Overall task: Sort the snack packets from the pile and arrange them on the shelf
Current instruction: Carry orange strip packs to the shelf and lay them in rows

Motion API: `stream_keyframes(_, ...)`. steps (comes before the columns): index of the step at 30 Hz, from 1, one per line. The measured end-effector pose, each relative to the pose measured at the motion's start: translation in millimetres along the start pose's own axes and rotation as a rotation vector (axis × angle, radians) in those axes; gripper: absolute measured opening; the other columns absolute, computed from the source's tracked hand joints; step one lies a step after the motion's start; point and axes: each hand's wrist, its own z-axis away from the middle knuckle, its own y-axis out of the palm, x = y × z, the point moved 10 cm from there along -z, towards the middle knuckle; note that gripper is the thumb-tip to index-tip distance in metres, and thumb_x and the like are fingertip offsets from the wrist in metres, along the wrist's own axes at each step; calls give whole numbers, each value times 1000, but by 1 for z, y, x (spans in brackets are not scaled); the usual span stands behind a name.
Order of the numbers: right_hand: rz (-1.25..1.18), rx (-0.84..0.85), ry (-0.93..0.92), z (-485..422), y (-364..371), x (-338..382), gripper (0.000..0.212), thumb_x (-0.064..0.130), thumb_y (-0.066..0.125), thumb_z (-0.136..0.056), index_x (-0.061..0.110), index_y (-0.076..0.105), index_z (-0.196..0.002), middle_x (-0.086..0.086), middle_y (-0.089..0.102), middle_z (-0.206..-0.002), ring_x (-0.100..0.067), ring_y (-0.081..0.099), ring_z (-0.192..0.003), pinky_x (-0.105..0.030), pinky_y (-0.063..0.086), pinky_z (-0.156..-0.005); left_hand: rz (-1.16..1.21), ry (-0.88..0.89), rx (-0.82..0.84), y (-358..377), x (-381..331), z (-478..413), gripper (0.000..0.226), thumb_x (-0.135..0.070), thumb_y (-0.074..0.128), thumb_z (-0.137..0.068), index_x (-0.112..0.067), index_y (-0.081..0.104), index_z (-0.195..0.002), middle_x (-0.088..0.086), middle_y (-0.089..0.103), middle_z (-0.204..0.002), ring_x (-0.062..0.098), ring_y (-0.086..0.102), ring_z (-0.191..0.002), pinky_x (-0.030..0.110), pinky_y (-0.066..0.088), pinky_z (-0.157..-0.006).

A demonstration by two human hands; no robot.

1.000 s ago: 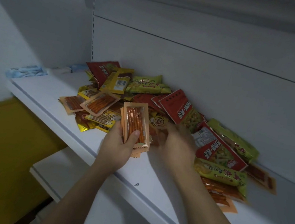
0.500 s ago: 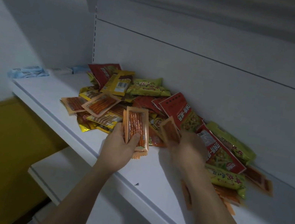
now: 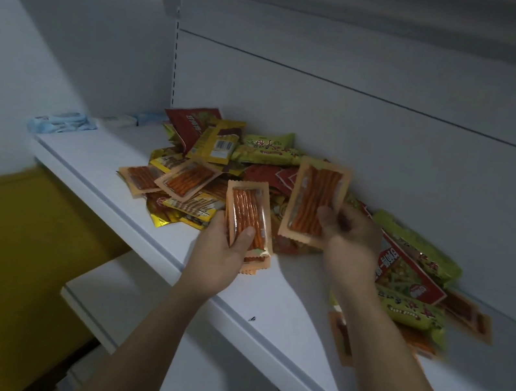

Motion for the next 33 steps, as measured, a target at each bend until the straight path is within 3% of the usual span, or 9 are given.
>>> stream_keyframes(3, -102, 85, 32, 5, 12, 1, 25, 9, 67, -90, 32, 71, -81, 16, 74, -77, -2, 69, -73, -22, 53, -69, 17, 26, 18, 2, -2, -1, 48, -59, 53, -82, -32, 54, -122, -8, 69, -112, 14, 67, -102, 49, 56, -88)
stream_keyframes(6, 88, 192, 55, 14, 40, -12, 18, 14, 75, -84, 32, 71, -89, 9, 73, -80, -3, 68, -74, -22, 51, -70, 2, 63, 82, 8, -4, 0, 54, -69, 40, -87, -34, 52, -127, -8, 67, -117, 14, 65, -108, 49, 53, -92)
stream_keyframes(9, 255, 127, 40, 17, 50, -16, 22, 25, 80, -79, 24, 71, -99, 9, 64, -71, 6, 59, -63, -9, 41, -58, 6, 30, 111, 12, 1, 0, 65, -81, 27, -84, -37, 53, -124, -6, 67, -114, 19, 66, -105, 53, 51, -92)
stream_keyframes(13, 331, 109, 1, 23, 53, -11, 28, 36, 81, -77, 24, 71, -100, 7, 62, -64, 0, 57, -56, -11, 37, -51, 20, 19, 130, 13, -1, -2, 70, -87, 32, -80, -36, 56, -123, -7, 68, -115, 17, 65, -108, 50, 51, -95)
stream_keyframes(17, 329, 152, -79, 24, 62, 4, 19, 32, 76, -83, 27, 70, -100, 13, 59, -62, 7, 56, -58, -7, 39, -53, 76, 37, 88, 4, -12, 1, 29, -48, 53, -97, -35, 56, -123, -8, 69, -114, 6, 66, -104, 32, 55, -90)
stream_keyframes(19, 273, 214, -119, 22, 72, 11, 10, 21, 68, -91, 23, 72, -100, 22, 61, -71, 13, 58, -67, -4, 39, -58, 111, 45, 25, -7, -15, 5, 28, -33, 54, -99, -26, 54, -126, -8, 69, -111, 5, 66, -101, 26, 55, -86)
stream_keyframes(25, 333, 312, -128, 0, 120, 27, 10, 25, 59, -96, 23, 68, -99, 16, 64, -85, 7, 57, -76, -6, 39, -63, 12, 38, -190, -65, -12, 13, 32, -33, 59, -96, -23, 54, -126, -8, 68, -110, 8, 66, -100, 35, 57, -86)
stream_keyframes(28, 352, 432, 3, -13, 167, 18, 16, 30, 61, -95, 18, 64, -106, 1, 68, -100, -13, 65, -89, -29, 53, -78, 7, 14, -301, -102, -12, 14, 34, -33, 60, -96, -18, 56, -127, -5, 70, -111, 11, 68, -97, 34, 59, -81)
stream_keyframes(33, 765, 467, -9, -42, 225, -1, 61, 67, 52, -85, 16, 62, -116, -4, 68, -105, -23, 64, -94, -33, 54, -75, -9, -71, -415, -149, -2, 19, 26, -30, 62, -96, -15, 57, -116, -3, 71, -102, 12, 70, -88, 33, 59, -75)
